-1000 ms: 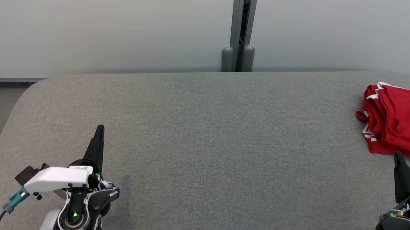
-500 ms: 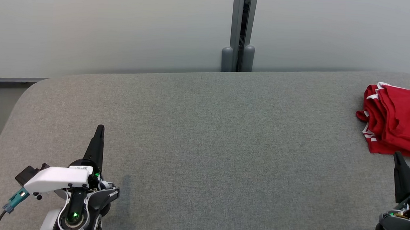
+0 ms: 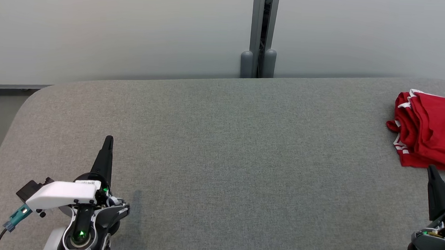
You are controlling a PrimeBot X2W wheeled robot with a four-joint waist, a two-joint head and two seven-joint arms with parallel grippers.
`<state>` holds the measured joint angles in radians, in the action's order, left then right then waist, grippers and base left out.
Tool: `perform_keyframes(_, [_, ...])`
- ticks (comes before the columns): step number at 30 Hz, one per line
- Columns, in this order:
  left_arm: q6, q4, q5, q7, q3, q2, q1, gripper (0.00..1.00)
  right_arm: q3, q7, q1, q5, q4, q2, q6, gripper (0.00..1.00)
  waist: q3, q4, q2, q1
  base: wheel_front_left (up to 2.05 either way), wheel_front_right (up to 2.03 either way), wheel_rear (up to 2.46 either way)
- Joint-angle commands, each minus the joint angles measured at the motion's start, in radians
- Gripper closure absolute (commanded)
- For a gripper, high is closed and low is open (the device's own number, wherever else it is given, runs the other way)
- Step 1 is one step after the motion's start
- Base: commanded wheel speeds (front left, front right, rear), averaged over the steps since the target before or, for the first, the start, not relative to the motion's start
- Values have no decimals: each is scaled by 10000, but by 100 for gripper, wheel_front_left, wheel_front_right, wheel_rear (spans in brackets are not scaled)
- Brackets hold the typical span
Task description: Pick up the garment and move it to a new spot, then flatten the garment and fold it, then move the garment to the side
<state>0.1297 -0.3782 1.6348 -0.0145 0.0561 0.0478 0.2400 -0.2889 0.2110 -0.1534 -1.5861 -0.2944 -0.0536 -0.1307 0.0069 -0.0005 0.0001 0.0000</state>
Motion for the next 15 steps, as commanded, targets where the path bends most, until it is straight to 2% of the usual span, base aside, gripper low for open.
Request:
perform_keyframes(1, [43, 4, 86, -8, -15, 45, 166, 100, -50, 51, -23, 13, 15, -19, 0, 100, 0, 0, -1, 0, 0, 0, 0])
perform_keyframes(15, [43, 5, 85, -8, -14, 45, 166, 100, -57, 57, -25, 17, 17, -17, 0, 100, 0, 0, -1, 0, 0, 0, 0])
